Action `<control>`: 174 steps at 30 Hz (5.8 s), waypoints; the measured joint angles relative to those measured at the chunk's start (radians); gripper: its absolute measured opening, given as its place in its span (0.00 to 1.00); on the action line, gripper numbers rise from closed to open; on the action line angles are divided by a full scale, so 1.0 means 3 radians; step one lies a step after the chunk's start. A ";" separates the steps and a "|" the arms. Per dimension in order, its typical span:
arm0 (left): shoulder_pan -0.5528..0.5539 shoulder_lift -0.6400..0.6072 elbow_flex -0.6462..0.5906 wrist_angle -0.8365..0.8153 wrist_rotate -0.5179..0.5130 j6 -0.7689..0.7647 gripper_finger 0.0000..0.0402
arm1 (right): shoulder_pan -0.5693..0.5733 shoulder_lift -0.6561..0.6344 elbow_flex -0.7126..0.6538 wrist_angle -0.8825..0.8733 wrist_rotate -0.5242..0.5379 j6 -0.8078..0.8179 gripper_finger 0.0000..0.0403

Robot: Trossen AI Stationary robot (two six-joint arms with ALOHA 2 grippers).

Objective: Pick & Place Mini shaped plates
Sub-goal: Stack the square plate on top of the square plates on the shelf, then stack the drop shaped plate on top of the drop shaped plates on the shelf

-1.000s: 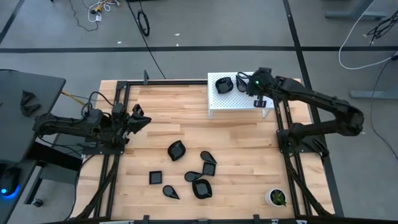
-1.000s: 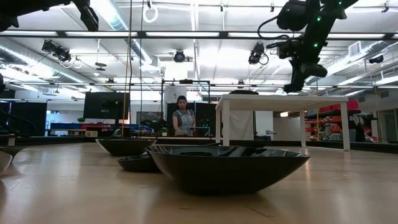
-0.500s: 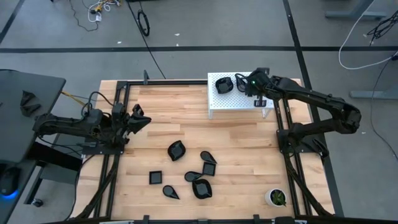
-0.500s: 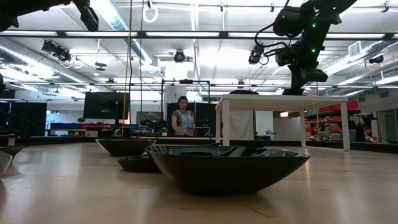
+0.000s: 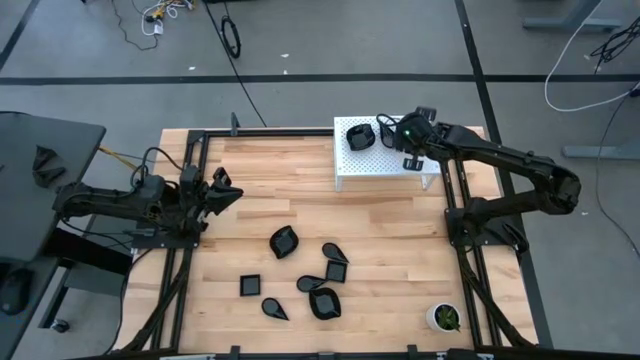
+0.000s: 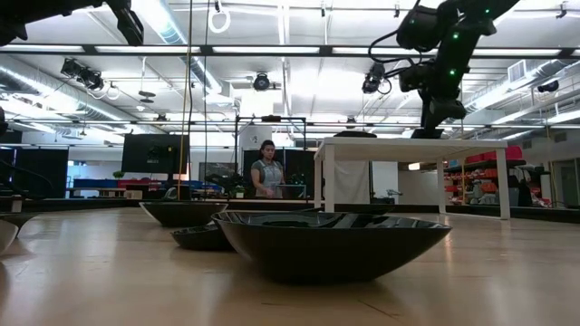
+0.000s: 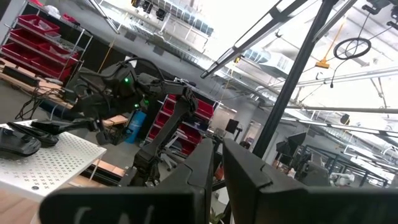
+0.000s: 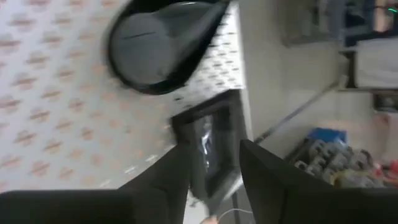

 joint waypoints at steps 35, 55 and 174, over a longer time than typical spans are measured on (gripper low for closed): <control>-0.0001 0.0000 0.0000 0.0000 0.0001 0.0001 0.10 | 0.0071 -0.0055 0.0033 0.0139 0.0293 0.0385 0.35; 0.0000 0.0000 0.0000 0.0001 0.0001 0.0000 0.10 | -0.0401 -0.0042 0.0469 -0.1255 -0.0917 0.2960 0.02; 0.0000 0.0000 0.0000 0.0001 0.0001 0.0001 0.10 | 0.2795 0.2145 0.0103 0.2022 -0.0768 0.5548 0.35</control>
